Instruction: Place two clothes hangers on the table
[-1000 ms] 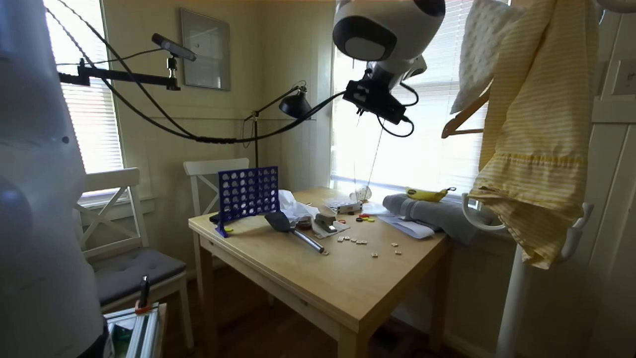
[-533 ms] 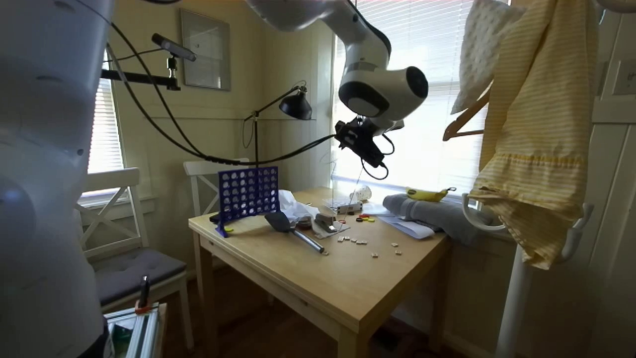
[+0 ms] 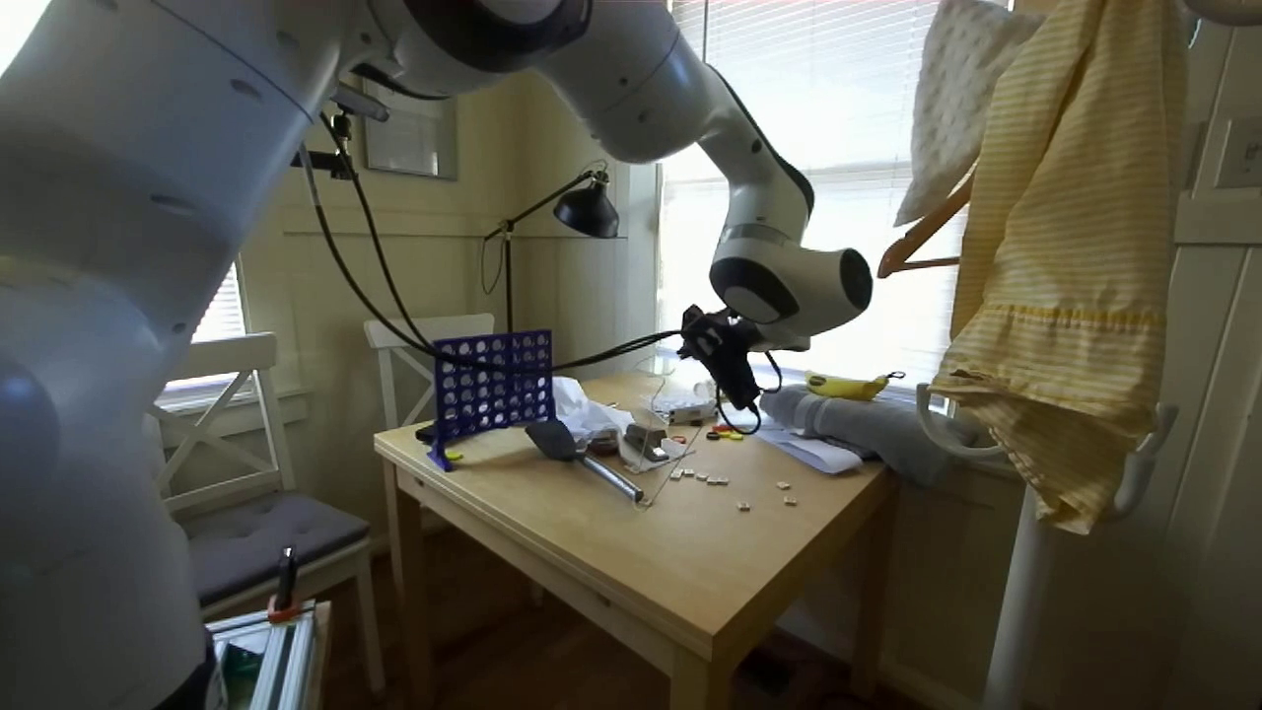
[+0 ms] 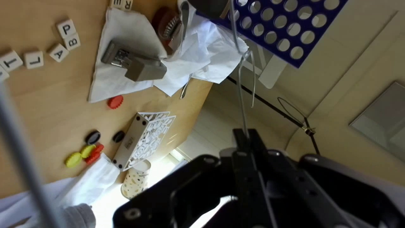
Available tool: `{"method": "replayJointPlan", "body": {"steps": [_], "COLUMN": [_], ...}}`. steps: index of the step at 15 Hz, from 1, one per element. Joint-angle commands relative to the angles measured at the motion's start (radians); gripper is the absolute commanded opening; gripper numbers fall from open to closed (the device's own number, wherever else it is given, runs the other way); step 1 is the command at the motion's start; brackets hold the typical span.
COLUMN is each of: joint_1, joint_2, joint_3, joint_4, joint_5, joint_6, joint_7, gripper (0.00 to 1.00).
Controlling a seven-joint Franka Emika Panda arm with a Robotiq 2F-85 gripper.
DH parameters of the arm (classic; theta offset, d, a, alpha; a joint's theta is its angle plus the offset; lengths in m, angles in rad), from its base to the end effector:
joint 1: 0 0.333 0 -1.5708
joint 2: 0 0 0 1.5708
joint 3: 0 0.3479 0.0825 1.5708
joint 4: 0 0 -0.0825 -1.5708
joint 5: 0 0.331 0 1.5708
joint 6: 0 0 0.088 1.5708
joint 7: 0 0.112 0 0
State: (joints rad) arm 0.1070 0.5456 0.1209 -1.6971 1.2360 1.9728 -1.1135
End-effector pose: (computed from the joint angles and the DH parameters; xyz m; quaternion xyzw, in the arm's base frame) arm 0.6175 0.1968 0.3569 -0.8041 -0.2564 -0.1226 0.5222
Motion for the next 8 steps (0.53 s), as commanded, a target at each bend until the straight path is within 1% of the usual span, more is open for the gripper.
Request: {"method": "replayJointPlan", "body": {"steps": [1,4,6,8], "joint_1": [-0.028,-0.036,-0.026,-0.007], "joint_2": [0.099,0.156,0.191,0.221], "joint_3": [-0.007,-0.014,-0.021,-0.031], "joint_4": [0.077,0.115,0.158,0.199], "joint_5": [-0.013,-0.034,-0.069,-0.144], "joint_6": [-0.075,-0.104,-0.114,-0.113], "joint_7": [0.110,0.179,0.229,0.300], "gripper": [0.01,0.01,0.01,0.01]}}
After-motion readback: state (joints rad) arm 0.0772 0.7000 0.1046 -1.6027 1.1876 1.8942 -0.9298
